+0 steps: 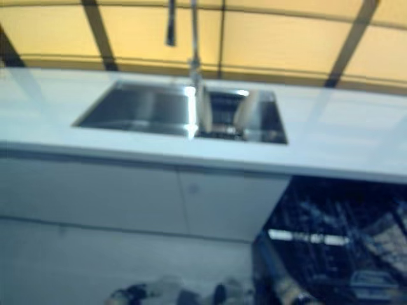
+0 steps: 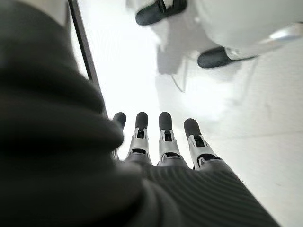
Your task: Take plates into dishwasher
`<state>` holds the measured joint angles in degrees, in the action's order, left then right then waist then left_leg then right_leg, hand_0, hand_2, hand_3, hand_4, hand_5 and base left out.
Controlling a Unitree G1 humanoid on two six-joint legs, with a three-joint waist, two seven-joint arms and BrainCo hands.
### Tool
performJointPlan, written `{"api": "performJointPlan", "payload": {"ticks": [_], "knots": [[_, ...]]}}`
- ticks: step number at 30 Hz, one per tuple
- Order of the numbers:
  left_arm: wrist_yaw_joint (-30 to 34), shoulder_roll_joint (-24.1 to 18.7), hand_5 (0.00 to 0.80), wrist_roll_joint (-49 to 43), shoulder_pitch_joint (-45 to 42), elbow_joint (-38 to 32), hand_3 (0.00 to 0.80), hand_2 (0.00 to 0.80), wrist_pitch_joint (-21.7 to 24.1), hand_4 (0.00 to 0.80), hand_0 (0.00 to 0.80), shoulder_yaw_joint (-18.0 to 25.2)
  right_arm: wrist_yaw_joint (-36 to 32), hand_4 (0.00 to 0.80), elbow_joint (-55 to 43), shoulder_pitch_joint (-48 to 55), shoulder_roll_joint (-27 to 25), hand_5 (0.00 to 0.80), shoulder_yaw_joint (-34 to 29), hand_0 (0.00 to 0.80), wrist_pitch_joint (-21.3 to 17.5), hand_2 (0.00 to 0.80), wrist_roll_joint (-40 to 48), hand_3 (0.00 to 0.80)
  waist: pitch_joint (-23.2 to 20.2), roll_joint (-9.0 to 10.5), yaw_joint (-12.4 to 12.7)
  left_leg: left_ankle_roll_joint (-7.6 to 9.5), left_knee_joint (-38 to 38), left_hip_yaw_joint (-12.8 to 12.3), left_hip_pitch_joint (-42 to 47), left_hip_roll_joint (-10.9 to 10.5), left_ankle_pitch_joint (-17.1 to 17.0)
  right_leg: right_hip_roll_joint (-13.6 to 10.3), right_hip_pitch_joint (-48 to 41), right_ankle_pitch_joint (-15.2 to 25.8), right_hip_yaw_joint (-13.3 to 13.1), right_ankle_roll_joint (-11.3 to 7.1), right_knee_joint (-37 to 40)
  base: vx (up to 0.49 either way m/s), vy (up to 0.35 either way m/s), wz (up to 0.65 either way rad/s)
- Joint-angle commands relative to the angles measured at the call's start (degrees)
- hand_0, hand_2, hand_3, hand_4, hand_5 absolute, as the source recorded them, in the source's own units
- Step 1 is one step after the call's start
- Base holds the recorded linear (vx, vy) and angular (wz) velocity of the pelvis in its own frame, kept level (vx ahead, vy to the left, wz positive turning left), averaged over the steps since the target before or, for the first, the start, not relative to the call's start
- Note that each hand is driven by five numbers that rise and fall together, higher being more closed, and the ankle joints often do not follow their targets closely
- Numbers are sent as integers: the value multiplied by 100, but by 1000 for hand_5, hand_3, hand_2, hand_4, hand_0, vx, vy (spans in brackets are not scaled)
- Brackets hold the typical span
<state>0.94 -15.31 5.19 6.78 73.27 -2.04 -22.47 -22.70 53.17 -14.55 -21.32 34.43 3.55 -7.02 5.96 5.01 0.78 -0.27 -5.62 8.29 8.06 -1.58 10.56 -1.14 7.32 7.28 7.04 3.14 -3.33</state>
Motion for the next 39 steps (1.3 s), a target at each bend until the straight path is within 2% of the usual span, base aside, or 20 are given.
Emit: {"api": "performJointPlan", "payload": {"ticks": [1,3,6,11,15,19,20,22,23,24,26,27,29,30,31,32,33,35,37,39], "knots": [[65,-345,0,-331,-85,-140,0,0,-29,0,0,103,-1136,0,-2104,-949,-494,0,134,0,741,0,1051,0,272,102,61,350,333,-66,112,-288,-323,-691,394,484,-217,-1125,-59,49,-7,1],[157,-432,0,-381,-109,-126,0,0,1,0,0,238,-1436,0,-3480,-1134,-940,0,39,0,1099,0,2388,0,259,133,-17,334,357,-173,101,-283,-351,-709,406,499,-235,-1144,-53,56,8,4],[212,-454,0,-454,-167,-64,0,0,63,0,0,363,-1772,0,-4186,-1241,-1129,0,-449,0,1198,0,3362,0,221,147,-85,314,366,-291,131,-260,-338,-727,418,501,-243,-1147,-76,73,4,4],[187,-490,0,-628,-310,9,0,0,105,0,0,428,-1593,0,-4142,-1587,-1449,0,-1478,0,1195,0,4509,0,97,181,-102,267,384,-390,279,-160,-270,-769,305,437,-159,-1172,-133,126,-57,2],[187,-553,0,-703,-497,1,0,0,183,0,0,532,-891,0,-3341,-1908,-2070,0,-2567,0,1001,0,5343,0,-7,132,-111,216,394,-367,454,-34,-179,-731,235,180,-92,-1120,-408,140,-87,0],[146,-560,0,-414,-493,134,0,0,106,0,0,568,561,0,-2417,-2412,-2697,0,-3263,0,476,0,5984,0,-97,98,-166,108,244,-388,657,116,40,-655,243,-99,-44,-1004,-731,135,-94,-2],[86,-545,0,-203,-499,217,0,0,48,0,0,618,1097,0,-2097,-2639,-2888,0,-3410,0,244,0,5966,0,-132,60,-187,33,122,-435,777,230,156,-584,225,-212,-42,-920,-823,172,-117,-9],[-33,-544,0,177,-521,365,0,0,-17,0,0,724,1897,0,-1661,-3050,-3137,0,-3479,0,86,0,6230,0,-238,61,-212,-170,-476,-505,768,487,-370,-445,80,-304,-92,-711,-709,159,-127,-9],[-83,-515,0,373,-535,472,0,0,-15,0,0,832,2400,0,-1424,-3289,-3237,0,-3412,0,-166,0,6197,0,-223,81,-175,-268,-1475,-549,480,620,-954,-329,-178,-400,-147,-536,-559,156,-210,-20],[-108,-455,0,492,-590,574,0,0,74,0,0,969,2667,0,-1286,-3485,-3326,0,-3250,0,-289,0,6331,0,-148,235,-84,-267,-2870,-519,-260,527,-1446,-336,-391,-451,-244,-355,-455,157,-234,-31],[-79,-402,0,501,-665,573,0,0,122,0,0,1133,3166,0,-1249,-3639,-3413,0,-3123,0,-382,0,6272,0,69,293,156,-242,-3943,-463,-1609,279,-1719,-280,-791,-576,-305,-185,-433,130,-125,-49],[-75,-397,0,536,-684,562,0,0,139,0,0,1143,3309,0,-1197,-3712,-3441,0,-3112,0,-386,0,6227,0,136,279,248,-229,-3793,-523,-2008,160,-1757,-236,-930,-634,-316,-159,-419,189,3,-63],[-32,-417,0,605,-706,543,0,0,195,0,0,1106,3456,0,-960,-3938,-3459,0,-3008,0,-416,0,5950,0,258,163,394,-240,-2618,-706,-1930,187,-1711,-118,-1217,-783,-312,-221,-372,283,87,-42],[-7,-459,0,622,-712,541,0,0,227,0,0,1076,3505,0,-847,-4089,-3512,0,-2901,0,-415,0,5816,0,254,74,430,-296,-1813,-806,-1974,326,-1877,15,-1306,-855,-286,-247,-341,372,123,-32],[-20,-455,0,631,-715,510,0,0,228,0,0,1047,3594,0,-725,-4321,-3557,0,-2676,0,-372,0,5696,0,307,3,512,-398,-915,-956,-1916,464,-2305,114,-1463,-967,-310,-222,-350,499,152,-49],[-85,-481,0,663,-682,425,0,0,223,0,0,955,3609,0,-440,-4744,-3698,0,-2253,0,-363,0,5417,0,333,-8,707,-505,-1,-858,-2120,539,-2685,191,-1763,-1164,-439,-245,-392,483,121,-50],[-140,-475,0,647,-642,373,0,0,226,0,0,938,3333,0,-225,-5008,-3798,0,-2016,0,-412,0,5262,0,330,32,780,-476,159,-745,-2146,478,-2572,140,-1889,-1309,-525,-282,-444,405,120,-45],[-209,-503,0,583,-494,311,0,0,181,0,0,904,2657,0,64,-5326,-3972,0,-1723,0,-357,0,5710,0,186,158,739,-311,135,-1020,-1953,380,-2025,-64,-2029,-1425,-478,-452,-423,247,100,-45],[-264,-529,0,812,-299,262,0,0,170,0,0,800,2454,0,-39,-5203,-4008,0,-1823,0,-321,0,5658,0,54,217,674,-258,77,-1130,-1737,414,-1758,-350,-2015,-1357,-180,-637,-367,214,79,-37],[-264,-537,0,962,-124,203,0,0,137,0,0,695,2283,0,-138,-4996,-3974,0,-1994,0,-258,0,5640,0,14,233,655,-255,204,-1134,-1587,472,-1710,-460,-1935,-1319,2,-687,-341,148,17,-20]]}}
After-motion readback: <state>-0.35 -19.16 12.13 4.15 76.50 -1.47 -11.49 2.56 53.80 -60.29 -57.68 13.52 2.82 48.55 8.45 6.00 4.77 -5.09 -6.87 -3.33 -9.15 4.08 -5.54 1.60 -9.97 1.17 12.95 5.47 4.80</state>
